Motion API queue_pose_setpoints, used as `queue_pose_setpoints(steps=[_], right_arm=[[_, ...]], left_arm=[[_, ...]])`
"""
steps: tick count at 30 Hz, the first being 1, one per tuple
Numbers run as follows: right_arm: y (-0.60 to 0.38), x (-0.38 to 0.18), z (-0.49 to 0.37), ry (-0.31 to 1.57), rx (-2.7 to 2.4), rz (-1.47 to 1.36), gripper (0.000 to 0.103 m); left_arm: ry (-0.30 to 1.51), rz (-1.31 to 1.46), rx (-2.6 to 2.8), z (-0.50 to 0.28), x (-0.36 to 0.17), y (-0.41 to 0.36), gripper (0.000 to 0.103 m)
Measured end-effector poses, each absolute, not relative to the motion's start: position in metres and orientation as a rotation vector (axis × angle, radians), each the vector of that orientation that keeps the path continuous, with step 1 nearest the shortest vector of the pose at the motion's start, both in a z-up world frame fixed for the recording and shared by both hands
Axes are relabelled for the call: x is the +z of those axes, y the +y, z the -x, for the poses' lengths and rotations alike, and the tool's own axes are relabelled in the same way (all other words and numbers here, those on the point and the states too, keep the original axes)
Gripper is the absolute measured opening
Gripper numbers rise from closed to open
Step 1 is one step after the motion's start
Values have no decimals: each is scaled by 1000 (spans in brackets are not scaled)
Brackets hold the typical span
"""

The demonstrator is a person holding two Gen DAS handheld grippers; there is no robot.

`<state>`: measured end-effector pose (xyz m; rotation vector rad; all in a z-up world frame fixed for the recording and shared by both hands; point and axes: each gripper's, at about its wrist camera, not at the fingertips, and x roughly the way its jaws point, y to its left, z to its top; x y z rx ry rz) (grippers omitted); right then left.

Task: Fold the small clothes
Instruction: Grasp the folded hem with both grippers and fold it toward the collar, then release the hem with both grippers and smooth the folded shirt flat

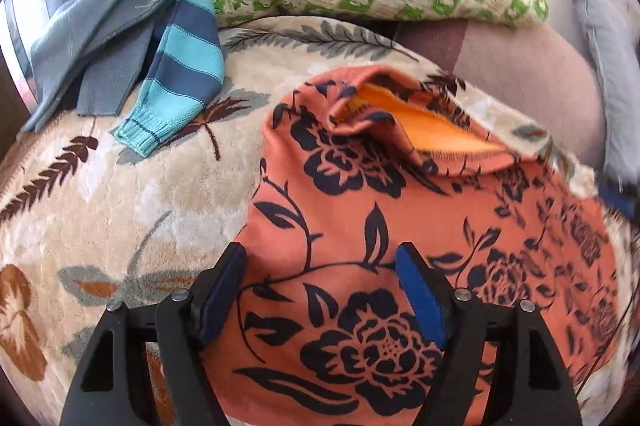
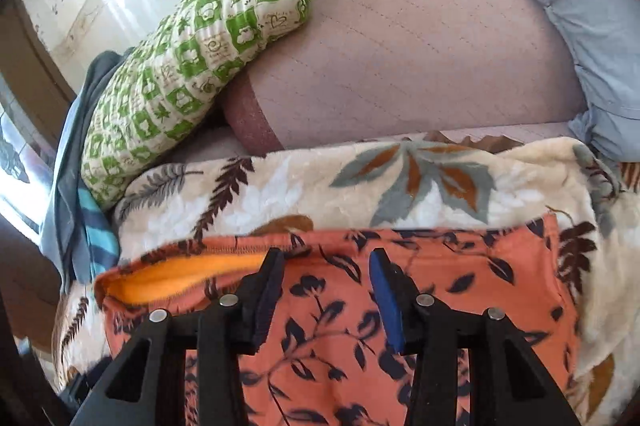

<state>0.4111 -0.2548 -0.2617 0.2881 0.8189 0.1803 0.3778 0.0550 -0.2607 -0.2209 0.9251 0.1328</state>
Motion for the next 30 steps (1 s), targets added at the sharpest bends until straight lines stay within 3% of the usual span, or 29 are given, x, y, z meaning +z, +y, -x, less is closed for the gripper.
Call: queue_pose_setpoints(steps=[8, 11, 15, 19, 25, 27, 30], right_arm=[[-282, -312, -284, 851, 162, -293, 48], [-290, -349, -283, 937, 165, -359, 48], [-289, -341, -294, 980, 191, -360, 55], [-300, -339, -293, 998, 235, -404, 55], [-328, -319, -286, 912, 220, -496, 55], [-330, -316, -284, 907, 238, -535, 55], [-325, -314, -276, 913, 264, -548, 55]], left_arm=[[887, 222, 82, -398, -246, 50, 78], [932, 195, 98, -427, -244, 39, 78], [978, 112, 186, -475, -249, 38, 78], [1032, 92, 303, -501, -263, 52, 78], [864, 37, 253, -437, -224, 19, 78], [810, 10, 186, -413, -214, 4, 91], [891, -80, 111, -415, -223, -20, 92]])
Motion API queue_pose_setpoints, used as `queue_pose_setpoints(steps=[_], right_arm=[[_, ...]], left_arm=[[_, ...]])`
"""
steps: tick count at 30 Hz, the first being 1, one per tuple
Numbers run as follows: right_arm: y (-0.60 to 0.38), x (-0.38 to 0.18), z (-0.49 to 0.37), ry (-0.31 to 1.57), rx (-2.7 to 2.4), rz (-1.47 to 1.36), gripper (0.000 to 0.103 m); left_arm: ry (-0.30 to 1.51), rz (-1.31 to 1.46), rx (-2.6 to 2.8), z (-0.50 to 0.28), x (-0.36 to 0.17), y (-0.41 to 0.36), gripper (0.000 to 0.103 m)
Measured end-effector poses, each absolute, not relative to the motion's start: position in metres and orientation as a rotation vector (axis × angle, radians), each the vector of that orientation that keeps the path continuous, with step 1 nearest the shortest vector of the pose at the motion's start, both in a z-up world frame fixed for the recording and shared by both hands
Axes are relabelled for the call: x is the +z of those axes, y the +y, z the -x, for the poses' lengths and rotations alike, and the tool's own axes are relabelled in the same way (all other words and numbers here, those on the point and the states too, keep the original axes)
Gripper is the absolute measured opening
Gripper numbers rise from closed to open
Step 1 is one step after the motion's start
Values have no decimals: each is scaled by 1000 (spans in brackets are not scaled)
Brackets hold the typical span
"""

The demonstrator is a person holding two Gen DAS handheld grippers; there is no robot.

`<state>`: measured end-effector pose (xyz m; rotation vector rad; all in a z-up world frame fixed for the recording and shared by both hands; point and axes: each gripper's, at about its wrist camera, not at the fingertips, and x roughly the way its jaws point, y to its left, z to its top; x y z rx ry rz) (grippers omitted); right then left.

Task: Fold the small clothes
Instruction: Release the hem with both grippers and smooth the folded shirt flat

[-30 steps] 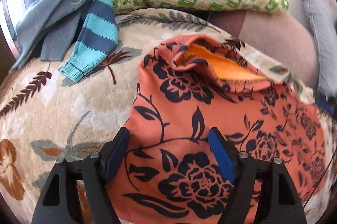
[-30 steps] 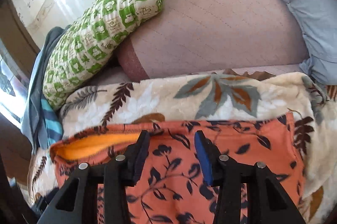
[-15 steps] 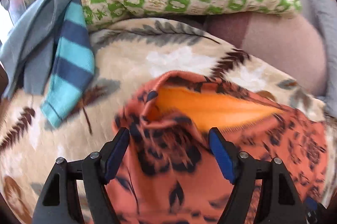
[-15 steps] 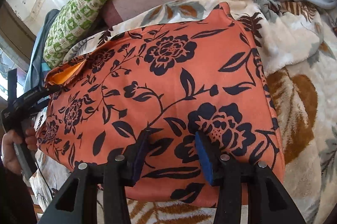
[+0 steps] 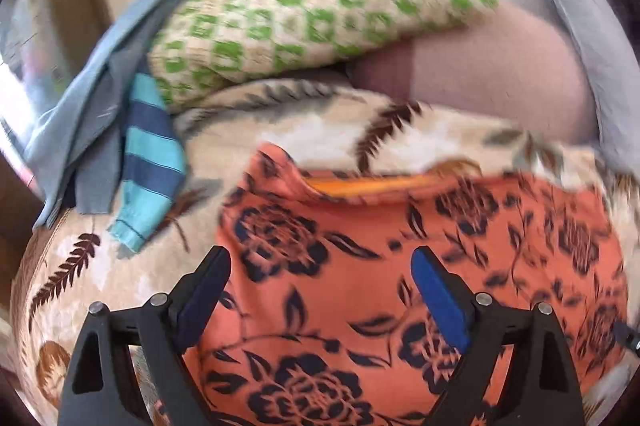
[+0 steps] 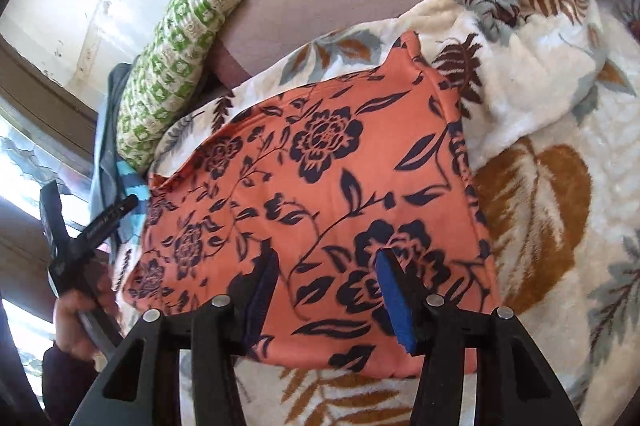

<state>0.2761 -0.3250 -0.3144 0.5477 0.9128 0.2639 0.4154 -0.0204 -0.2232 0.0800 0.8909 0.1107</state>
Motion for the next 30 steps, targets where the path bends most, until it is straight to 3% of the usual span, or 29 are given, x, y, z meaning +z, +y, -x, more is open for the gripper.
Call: queue_pose_setpoints(steps=[12, 21, 30], right_arm=[[-324, -316, -276, 929, 248, -496, 55], [-329, -302, -278, 860, 225, -474, 55], [-301, -260, -227, 709, 255, -367, 55]], left_arm=[[980, -79, 335, -530, -263, 8, 92], [701, -153, 207, -391, -190, -40, 92], [657, -103, 184, -273, -164, -72, 93]])
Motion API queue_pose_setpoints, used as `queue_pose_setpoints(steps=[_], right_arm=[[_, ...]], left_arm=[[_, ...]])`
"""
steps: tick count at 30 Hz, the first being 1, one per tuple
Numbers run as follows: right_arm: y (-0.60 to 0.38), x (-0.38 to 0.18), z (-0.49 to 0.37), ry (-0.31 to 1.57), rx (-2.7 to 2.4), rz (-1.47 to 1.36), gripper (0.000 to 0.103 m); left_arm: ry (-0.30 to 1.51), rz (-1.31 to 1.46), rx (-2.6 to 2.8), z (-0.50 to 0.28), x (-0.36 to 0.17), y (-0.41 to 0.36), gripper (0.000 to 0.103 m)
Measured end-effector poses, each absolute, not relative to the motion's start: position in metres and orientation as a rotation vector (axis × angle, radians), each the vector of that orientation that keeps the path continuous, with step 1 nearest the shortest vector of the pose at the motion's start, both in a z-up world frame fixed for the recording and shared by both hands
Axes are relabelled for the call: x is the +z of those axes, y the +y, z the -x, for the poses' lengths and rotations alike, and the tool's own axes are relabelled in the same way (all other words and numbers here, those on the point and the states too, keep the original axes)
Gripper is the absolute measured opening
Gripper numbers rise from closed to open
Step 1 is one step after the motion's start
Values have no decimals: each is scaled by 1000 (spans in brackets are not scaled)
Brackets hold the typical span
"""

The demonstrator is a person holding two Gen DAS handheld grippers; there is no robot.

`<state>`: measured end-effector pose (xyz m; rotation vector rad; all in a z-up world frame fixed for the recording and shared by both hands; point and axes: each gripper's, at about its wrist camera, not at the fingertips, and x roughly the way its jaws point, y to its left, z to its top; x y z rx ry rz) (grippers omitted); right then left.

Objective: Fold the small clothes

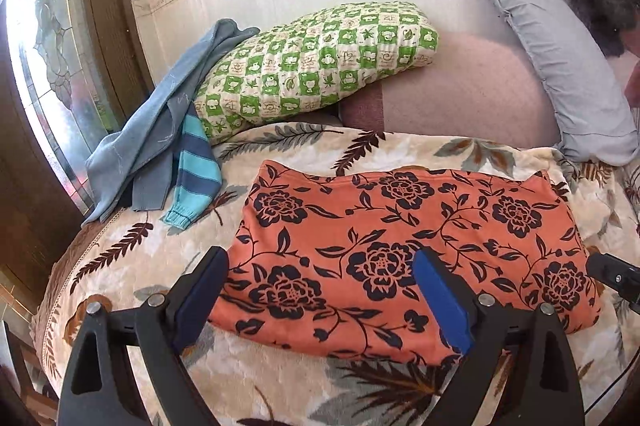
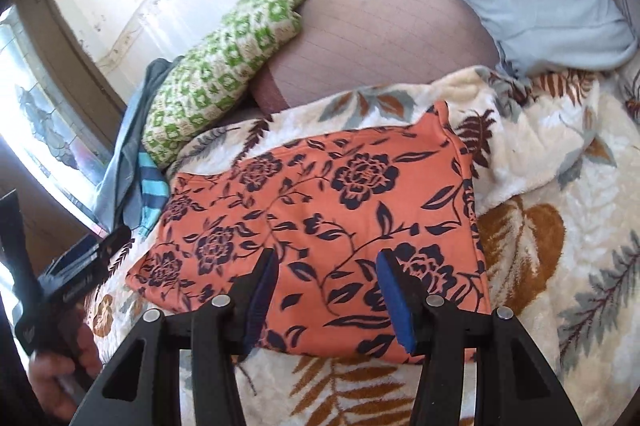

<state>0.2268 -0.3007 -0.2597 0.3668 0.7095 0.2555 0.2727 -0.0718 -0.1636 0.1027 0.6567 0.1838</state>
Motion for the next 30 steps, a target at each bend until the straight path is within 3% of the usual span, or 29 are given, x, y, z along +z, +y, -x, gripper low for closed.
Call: queue_pose_setpoints(steps=[16, 30], right_arm=[[-248, -244, -153, 616, 122, -221, 55], [-215, -260, -175, 650, 85, -122, 55]], left_arm=[[656, -29, 237, -247, -174, -36, 94], [634, -16, 193, -258, -179, -25, 94]])
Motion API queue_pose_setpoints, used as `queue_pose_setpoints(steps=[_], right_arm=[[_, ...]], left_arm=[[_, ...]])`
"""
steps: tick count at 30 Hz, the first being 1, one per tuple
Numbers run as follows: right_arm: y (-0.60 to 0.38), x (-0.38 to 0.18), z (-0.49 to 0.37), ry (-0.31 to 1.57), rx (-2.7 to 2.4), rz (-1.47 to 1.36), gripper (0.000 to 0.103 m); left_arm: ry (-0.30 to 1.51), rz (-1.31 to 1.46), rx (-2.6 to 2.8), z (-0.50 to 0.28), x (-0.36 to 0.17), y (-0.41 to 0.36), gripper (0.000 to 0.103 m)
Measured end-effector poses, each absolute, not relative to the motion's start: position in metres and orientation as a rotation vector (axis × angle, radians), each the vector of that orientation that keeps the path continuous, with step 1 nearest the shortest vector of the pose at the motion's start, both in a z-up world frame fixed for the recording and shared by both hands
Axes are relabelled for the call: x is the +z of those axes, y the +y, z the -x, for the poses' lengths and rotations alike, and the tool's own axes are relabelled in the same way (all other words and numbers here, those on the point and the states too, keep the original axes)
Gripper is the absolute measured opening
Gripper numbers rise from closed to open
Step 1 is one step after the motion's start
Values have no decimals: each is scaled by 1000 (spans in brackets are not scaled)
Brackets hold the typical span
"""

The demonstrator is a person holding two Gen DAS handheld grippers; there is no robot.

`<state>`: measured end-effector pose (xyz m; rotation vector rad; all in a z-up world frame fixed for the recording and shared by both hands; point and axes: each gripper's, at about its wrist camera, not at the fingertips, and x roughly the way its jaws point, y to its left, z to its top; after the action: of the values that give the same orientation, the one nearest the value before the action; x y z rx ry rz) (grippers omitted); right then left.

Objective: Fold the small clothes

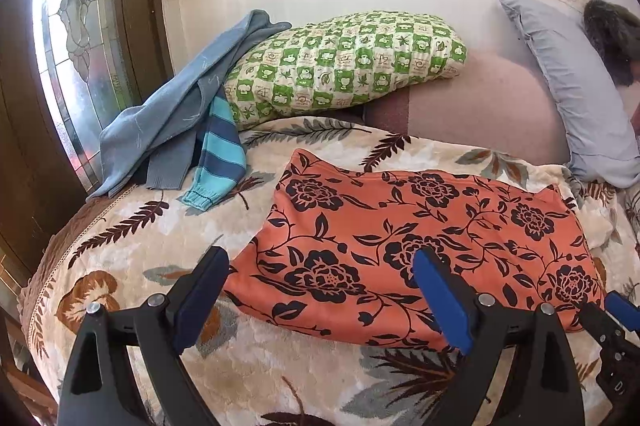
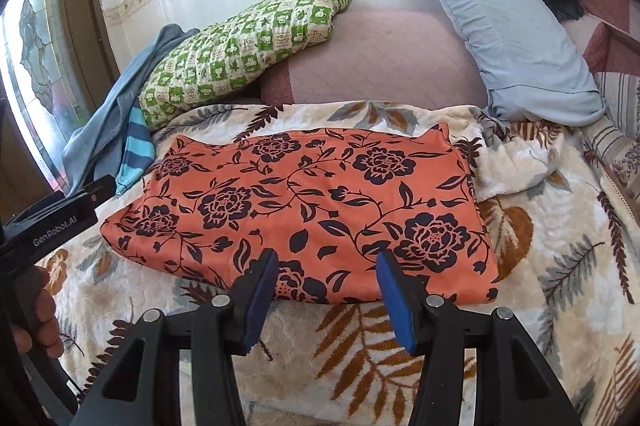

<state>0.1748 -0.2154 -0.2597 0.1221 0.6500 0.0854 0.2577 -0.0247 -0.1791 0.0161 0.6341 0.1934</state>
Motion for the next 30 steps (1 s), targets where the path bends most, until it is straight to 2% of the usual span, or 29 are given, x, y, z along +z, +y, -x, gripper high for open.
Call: queue_pose_setpoints(steps=[5, 8, 12, 19, 23, 27, 30], right_arm=[[-244, -268, -196, 689, 33, -143, 55], [-286, -278, -216, 769, 18, -292, 55], [-326, -286, -225, 779, -21, -419, 55], [-314, -307, -252, 856, 27, -385, 55], [-305, -333, -266, 976, 48, -336, 55], [-301, -329, -263, 977, 78, -277, 55], [-318, -322, -258, 974, 171, -394, 55]], left_arm=[[737, 24, 188, -276, -202, -1, 94], [785, 84, 248, -285, -216, 23, 94], [770, 117, 294, -287, -223, 39, 94], [885, -13, 255, -313, -259, 15, 94], [958, -58, 281, -323, -284, 18, 94], [985, 7, 265, -321, -277, 32, 96], [959, 65, 276, -314, -267, 51, 96]])
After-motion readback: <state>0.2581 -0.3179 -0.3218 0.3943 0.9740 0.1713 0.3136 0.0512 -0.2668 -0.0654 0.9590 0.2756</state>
